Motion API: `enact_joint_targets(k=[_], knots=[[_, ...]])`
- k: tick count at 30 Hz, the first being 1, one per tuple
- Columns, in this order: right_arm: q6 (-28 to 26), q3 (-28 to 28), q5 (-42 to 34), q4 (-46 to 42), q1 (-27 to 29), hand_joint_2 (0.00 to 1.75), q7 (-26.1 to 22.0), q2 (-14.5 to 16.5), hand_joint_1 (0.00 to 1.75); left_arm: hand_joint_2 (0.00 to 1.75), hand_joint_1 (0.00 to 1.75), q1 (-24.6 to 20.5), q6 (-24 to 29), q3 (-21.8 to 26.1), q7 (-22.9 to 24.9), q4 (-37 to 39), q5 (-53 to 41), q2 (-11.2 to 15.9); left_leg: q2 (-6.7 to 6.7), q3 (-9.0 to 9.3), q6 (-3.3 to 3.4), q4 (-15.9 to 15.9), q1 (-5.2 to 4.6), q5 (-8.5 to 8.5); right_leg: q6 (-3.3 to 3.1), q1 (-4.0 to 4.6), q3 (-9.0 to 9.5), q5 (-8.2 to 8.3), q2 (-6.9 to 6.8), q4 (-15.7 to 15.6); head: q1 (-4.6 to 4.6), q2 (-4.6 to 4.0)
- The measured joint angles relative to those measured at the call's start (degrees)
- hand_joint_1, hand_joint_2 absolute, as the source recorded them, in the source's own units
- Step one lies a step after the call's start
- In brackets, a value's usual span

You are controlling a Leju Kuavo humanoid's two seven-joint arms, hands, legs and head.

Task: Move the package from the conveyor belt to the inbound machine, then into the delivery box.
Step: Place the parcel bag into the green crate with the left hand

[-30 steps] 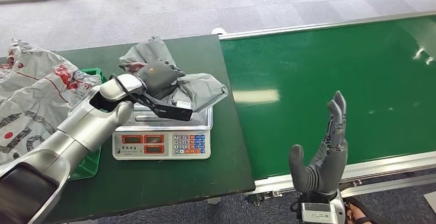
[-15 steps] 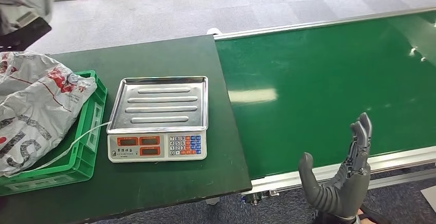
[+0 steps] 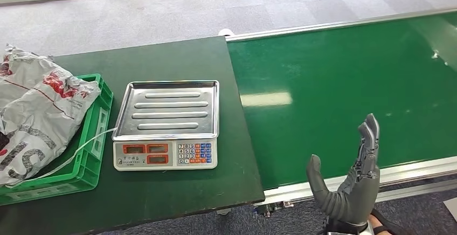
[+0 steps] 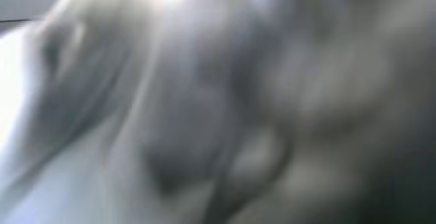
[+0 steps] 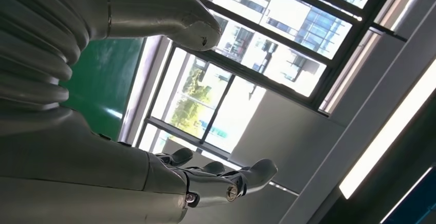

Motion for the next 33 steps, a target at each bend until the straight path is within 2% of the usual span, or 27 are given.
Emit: enact_joint_targets(k=[1, 2, 8, 12, 13, 17, 20, 22, 27, 33], knots=[[0.14, 0.0, 0.18, 0.0, -0.02, 1.75, 0.02, 0.14, 0.0, 1.75, 0.15, 0.6, -0.58, 0.55, 0.04, 0.25, -0.72, -0.43, -0.07, 0.0, 0.0, 0.0, -0.01, 0.0, 0.01, -0.01, 0.03, 0.0, -0.06, 0.0, 0.01, 0.0], [0.25, 0.0, 0.36, 0.0, -0.03, 1.75, 0.07, 0.27, 0.0, 1.75, 0.0, 0.97, -1.11, 1.07, 0.03, 0.44, -1.43, -0.84, -0.13, 0.01, 0.0, 0.0, -0.01, 0.0, 0.01, -0.02, 0.05, 0.0, -0.12, -0.01, 0.0, 0.0], [0.71, 0.0, 1.13, 0.0, -0.27, 1.75, 0.77, 1.15, 0.0, 1.75, 0.0, 0.53, -1.78, 3.36, -2.4, 0.6, -4.5, -3.45, -0.5, 0.07, 0.06, 0.0, -0.03, 0.05, 0.08, -0.02, 0.23, -0.05, -0.55, -0.02, -0.02, 0.0], [0.72, 0.0, 1.14, 0.0, -0.36, 1.75, 0.78, 1.22, 0.0, 1.75, 0.0, 0.32, -1.71, 3.58, -2.82, 0.47, -4.74, -3.75, -0.59, 0.07, 0.07, 0.0, -0.03, 0.07, 0.11, -0.02, 0.26, -0.08, -0.63, -0.02, -0.01, 0.0], [0.7, 0.0, 1.05, 0.0, -0.48, 1.75, 0.75, 1.3, 0.0, 1.75, 0.0, 0.15, -1.79, 3.89, -3.73, -0.48, -4.93, -4.57, -0.79, 0.07, 0.11, 0.0, -0.04, 0.11, 0.15, -0.03, 0.36, -0.11, -0.83, -0.03, -0.01, 0.0], [0.61, 0.0, 0.56, 0.01, -0.96, 1.75, 0.62, 1.56, 0.0, 0.0, 0.0, -0.29, -2.6, 5.02, -6.69, -4.95, -5.7, -7.84, -1.38, 0.12, 0.19, 0.01, -0.08, 0.24, 0.26, -0.08, 0.67, -0.19, -1.41, -0.05, 0.0, 0.0], [0.51, 0.0, 0.43, 0.03, -1.03, 1.75, 0.55, 1.61, 0.0, 0.0, 0.0, 0.22, -2.65, 5.85, -7.57, -7.99, -5.25, -9.22, -1.42, 0.12, 0.2, 0.03, -0.09, 0.27, 0.26, -0.07, 0.66, -0.18, -1.44, -0.05, -0.01, 0.0], [0.22, 0.0, 0.31, 0.07, -1.02, 1.75, 0.36, 1.61, 0.0, 0.0, 0.0, 1.13, -2.62, 6.88, -8.87, -11.33, -1.75, -10.45, -1.56, 0.09, 0.22, 0.06, -0.08, 0.3, 0.27, -0.06, 0.64, -0.19, -1.57, -0.06, -0.01, 0.0], [-0.66, 0.0, -0.56, 0.45, -0.92, 1.75, -0.34, 1.63, 0.0, 0.0, 0.0, 5.83, -1.36, 10.03, -14.66, -27.89, 20.44, -15.97, -1.75, -0.03, 0.26, 0.14, -0.08, 0.3, 0.34, -0.06, 0.73, -0.19, -1.71, -0.11, 0.01, 0.0], [-1.57, 0.03, -1.29, 1.65, -0.77, 1.75, -1.02, 1.74, 0.0, 0.0, 0.0, 13.0, 5.61, 10.41, -22.49, -50.92, 41.06, -23.36, -0.92, 0.11, 0.32, 0.15, -0.1, -0.02, 0.39, -0.09, 0.66, -0.06, -0.99, -0.21, 0.0, 0.0]])
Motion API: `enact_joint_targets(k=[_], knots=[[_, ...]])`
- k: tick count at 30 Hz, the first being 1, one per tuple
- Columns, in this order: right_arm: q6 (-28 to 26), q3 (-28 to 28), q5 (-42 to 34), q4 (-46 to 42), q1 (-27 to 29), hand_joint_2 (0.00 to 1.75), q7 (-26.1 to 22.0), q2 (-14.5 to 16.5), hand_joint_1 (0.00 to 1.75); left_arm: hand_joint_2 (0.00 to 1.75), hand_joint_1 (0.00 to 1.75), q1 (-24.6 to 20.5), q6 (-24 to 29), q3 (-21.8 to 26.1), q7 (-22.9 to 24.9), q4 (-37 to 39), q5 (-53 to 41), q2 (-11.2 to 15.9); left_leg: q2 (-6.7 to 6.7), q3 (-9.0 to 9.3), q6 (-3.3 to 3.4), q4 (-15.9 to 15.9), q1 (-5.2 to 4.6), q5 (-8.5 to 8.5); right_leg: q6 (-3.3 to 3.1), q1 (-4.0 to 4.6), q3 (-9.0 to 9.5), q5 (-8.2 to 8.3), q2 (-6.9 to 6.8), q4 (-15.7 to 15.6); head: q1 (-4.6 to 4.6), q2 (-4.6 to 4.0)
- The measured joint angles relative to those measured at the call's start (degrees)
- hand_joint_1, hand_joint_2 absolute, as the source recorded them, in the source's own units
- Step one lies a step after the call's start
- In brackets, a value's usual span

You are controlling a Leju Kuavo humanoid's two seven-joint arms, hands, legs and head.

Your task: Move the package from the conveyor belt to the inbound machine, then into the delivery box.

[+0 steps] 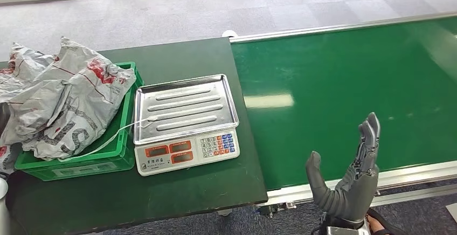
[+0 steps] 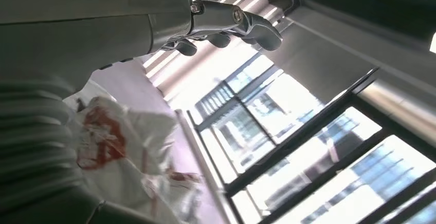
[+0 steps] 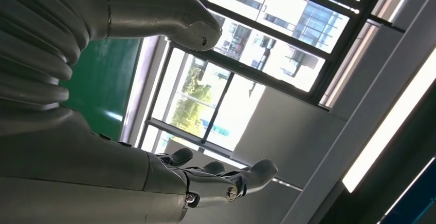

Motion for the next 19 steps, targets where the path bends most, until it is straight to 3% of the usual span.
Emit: enact_joint_targets(k=[3, 6, 11, 19], knots=[[-0.96, 0.09, -0.22, 0.49, 0.34, 1.75, -0.43, 0.0, 0.0, 0.0, 0.0, 3.86, 2.33, -0.09, -4.07, -9.42, 7.14, -3.42, 0.1, 0.04, 0.03, 0.0, 0.01, -0.09, 0.02, 0.02, -0.04, -0.07, 0.13, -0.01, 0.0, 0.0], [-1.64, 0.16, -0.39, 0.81, 0.63, 1.75, -0.57, 0.0, 0.0, 0.0, 0.0, 6.78, 3.8, -0.28, -6.58, -15.84, 9.71, -6.06, 0.08, 0.03, 0.02, -0.01, 0.04, -0.12, 0.01, 0.04, -0.05, -0.12, 0.13, -0.01, -0.01, 0.0], [-3.4, 0.62, -0.37, 0.91, 1.62, 1.75, -0.58, 0.0, 0.0, 0.0, 0.0, 11.73, 9.38, -3.21, -14.63, -25.27, 12.51, -11.44, 0.09, 0.04, 0.03, -0.01, 0.05, -0.17, 0.01, 0.05, -0.05, -0.15, 0.13, -0.02, 0.01, 0.0], [-4.02, 0.86, -0.09, 0.91, 2.4, 1.75, -0.28, 0.0, 0.0, 0.0, 0.0, 14.86, 10.41, -9.46, -16.32, -32.14, 15.05, -14.66, 0.09, -0.29, 0.02, -0.01, 0.05, -0.32, 0.07, 0.04, 0.1, -0.3, 0.12, -0.03, 0.01, 0.0]])
